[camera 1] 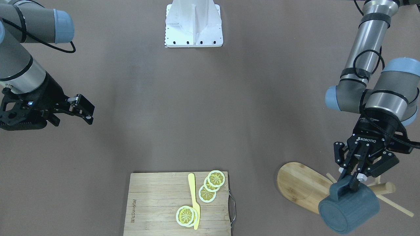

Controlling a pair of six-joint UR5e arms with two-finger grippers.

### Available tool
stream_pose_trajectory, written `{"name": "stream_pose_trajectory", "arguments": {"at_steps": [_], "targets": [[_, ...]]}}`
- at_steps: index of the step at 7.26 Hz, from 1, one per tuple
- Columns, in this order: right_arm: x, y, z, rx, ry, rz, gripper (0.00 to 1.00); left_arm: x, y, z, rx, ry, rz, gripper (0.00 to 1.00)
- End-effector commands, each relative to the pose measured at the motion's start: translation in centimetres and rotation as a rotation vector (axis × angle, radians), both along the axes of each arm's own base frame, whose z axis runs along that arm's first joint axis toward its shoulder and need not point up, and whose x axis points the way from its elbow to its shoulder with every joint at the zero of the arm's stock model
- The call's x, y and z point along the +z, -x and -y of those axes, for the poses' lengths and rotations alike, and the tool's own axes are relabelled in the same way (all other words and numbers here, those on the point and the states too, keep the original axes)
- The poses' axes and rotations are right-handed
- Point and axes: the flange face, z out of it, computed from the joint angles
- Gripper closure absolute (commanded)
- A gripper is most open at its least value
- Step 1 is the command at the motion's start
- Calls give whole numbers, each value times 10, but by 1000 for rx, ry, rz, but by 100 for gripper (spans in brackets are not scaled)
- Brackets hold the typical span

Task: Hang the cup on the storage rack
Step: 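Raise the mug above the rack and align its handle with a peg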

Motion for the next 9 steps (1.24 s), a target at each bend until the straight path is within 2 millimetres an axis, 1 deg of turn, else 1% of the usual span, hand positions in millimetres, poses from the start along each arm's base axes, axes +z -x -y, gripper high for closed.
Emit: {"name": "stream_pose_trajectory", "arguments": {"at_steps": [1,2,3,6,8,9], "targets": [[-2,-1,0,3,-2,4,0,15,-9,-12,19,4,-16,100],[-2,-1,0,3,0,5,0,17,-17,-18,24,2,-27,100],[-2,0,0,1,0,6,0,18,-20,-19,30,6,-33,100],[-1,-1,-1,2,2,5,0,19,-20,-20,42,35,-73,100],[1,-2,0,2,5,3,0,30,-16,-25,50,52,-97,100],[1,-2,0,2,5,3,0,32,-15,-26,51,55,-98,100]]}}
